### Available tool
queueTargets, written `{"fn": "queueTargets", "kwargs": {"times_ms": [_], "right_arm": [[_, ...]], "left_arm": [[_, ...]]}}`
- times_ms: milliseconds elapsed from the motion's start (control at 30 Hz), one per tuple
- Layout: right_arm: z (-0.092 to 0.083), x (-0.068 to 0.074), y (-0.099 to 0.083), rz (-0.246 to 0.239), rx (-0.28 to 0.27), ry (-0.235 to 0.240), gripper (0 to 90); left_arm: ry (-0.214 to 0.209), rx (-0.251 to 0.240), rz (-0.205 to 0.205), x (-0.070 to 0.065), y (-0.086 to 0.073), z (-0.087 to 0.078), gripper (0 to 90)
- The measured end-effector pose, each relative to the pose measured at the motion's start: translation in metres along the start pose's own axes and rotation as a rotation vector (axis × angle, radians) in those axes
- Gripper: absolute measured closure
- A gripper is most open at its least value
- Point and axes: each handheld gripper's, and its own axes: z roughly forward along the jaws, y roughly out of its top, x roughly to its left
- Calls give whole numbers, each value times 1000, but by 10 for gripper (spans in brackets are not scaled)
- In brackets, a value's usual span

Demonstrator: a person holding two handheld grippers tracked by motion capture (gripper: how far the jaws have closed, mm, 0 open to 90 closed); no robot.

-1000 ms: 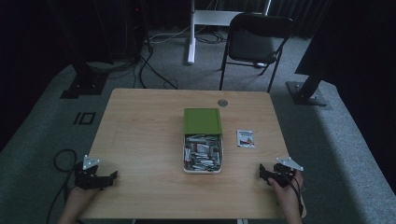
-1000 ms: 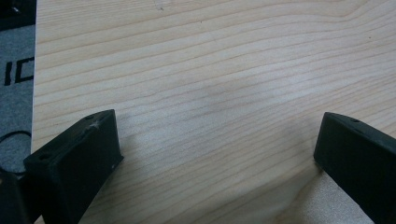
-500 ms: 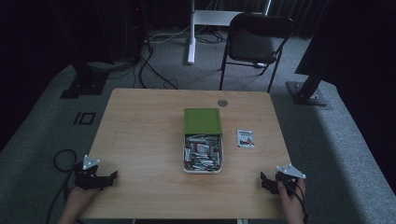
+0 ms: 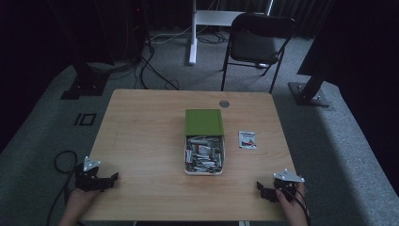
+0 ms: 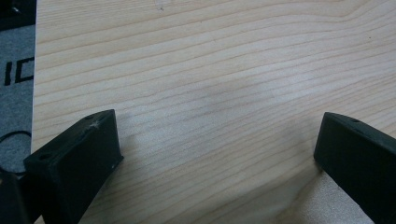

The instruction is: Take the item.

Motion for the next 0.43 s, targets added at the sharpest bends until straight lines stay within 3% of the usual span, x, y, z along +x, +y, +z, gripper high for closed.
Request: {"fn": "queueTargets", "kwargs": {"times_ms": [433], "right_arm": [[0,0,0,4,2,-1,120]], "left_arm": [[0,0,0,0,0,0,12]]}}
